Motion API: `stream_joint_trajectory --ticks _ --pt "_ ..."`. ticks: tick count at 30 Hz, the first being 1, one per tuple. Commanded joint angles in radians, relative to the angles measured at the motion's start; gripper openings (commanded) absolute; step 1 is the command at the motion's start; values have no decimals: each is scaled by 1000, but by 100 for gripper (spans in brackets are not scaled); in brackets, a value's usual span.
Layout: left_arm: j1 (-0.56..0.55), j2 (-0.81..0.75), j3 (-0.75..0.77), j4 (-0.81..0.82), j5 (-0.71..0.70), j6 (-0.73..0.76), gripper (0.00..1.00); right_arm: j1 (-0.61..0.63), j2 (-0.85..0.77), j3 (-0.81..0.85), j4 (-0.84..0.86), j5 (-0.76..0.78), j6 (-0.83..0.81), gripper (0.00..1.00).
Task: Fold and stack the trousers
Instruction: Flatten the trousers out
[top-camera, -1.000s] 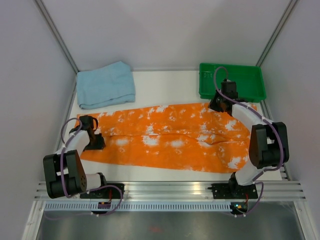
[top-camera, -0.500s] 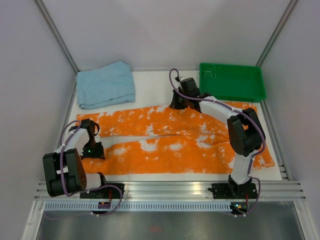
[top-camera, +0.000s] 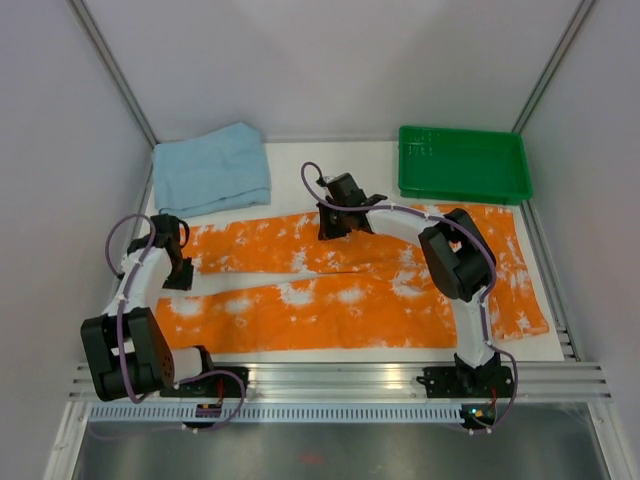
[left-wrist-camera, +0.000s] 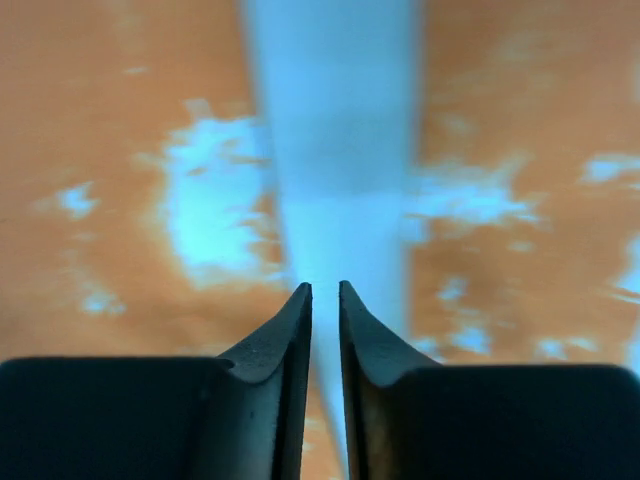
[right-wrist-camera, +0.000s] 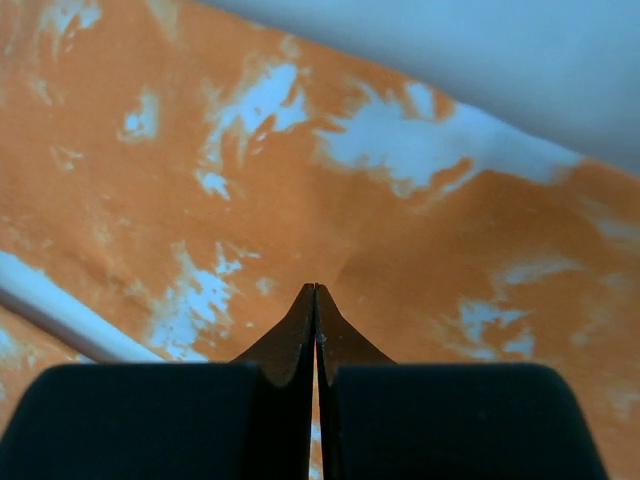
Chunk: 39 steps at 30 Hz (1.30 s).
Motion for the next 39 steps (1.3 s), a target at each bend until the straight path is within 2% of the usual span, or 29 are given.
stream_joint_trajectory --ticks 1,2,3,4,5,6,10,11,12,13,14,15,17,19,25,39 --pt "0 8 90 219 19 261 25 -28 -52 70 -37 138 -27 1" --pt "0 6 104 279 48 392 30 -43 -67 73 -43 136 -15 1" --pt "0 3 108 330 91 438 31 -80 -86 81 -47 130 -4 2" --pt "2 -6 110 419 104 476 43 -102 -136 79 -46 123 6 3" --pt "0 -6 120 439 110 517 48 -148 -165 76 -40 123 22 5" --pt "2 3 128 468 115 533 52 -169 -216 70 -46 157 29 15" --pt "0 84 174 469 102 539 53 -298 -293 29 -142 244 31 32" --pt "2 103 176 481 105 535 51 -347 -308 -26 -150 269 28 32" --pt "2 124 174 498 124 536 35 -372 -334 -55 -159 312 32 32" --pt "2 167 182 519 131 532 27 -401 -349 -88 -170 332 48 30" --pt "2 190 189 522 145 526 6 -454 -366 -159 -172 364 98 21" --pt "2 215 199 516 145 513 2 -482 -398 -200 -172 369 129 15" --pt "3 276 223 499 148 471 2 -560 -428 -301 -153 369 181 4" --pt "6 307 231 493 152 438 2 -582 -455 -350 -135 386 210 2" --pt "15 419 263 510 185 380 2 -591 -400 -433 -112 524 227 0" --pt "25 621 395 533 245 429 2 -652 -195 -392 5 484 240 0"
